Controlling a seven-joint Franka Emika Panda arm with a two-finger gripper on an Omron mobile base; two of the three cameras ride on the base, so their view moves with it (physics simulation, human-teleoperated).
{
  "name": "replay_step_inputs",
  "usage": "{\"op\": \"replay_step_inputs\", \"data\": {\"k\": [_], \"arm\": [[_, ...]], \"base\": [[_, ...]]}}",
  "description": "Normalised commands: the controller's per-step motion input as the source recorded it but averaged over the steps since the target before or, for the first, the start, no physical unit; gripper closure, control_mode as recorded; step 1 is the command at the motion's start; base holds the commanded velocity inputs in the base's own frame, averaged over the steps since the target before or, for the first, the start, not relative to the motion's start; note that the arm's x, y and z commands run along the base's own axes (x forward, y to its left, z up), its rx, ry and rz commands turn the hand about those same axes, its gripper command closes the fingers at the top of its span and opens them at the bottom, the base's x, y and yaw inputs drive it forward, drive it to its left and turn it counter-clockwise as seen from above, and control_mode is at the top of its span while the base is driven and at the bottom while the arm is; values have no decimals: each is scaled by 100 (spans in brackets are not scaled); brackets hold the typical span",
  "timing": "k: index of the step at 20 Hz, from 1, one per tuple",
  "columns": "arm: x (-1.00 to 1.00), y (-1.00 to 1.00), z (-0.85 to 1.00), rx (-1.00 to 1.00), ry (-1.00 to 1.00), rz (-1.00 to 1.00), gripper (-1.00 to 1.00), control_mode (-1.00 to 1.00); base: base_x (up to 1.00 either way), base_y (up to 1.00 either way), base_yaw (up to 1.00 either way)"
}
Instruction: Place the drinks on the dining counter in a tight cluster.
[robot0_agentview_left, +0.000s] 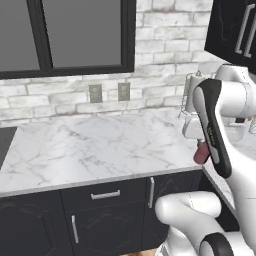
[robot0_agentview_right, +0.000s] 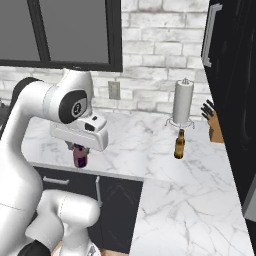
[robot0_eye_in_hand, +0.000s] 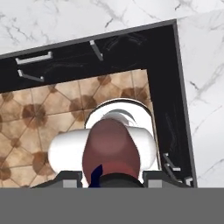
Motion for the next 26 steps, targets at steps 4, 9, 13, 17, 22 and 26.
{"op": "replay_step_inputs", "data": {"k": [4,9,13,17,22,26], "arm": [[0,0,0,0,0,0,100,100],[0,0,0,0,0,0,100,100],[0,0,0,0,0,0,100,100],[0,0,0,0,0,0,100,100],[0,0,0,0,0,0,100,100],[0,0,0,0,0,0,100,100]], "base": [[-69,10,4],[-86,82,45],[-10,97,72],[0,27,99],[0,0,100],[0,0,100]]}}
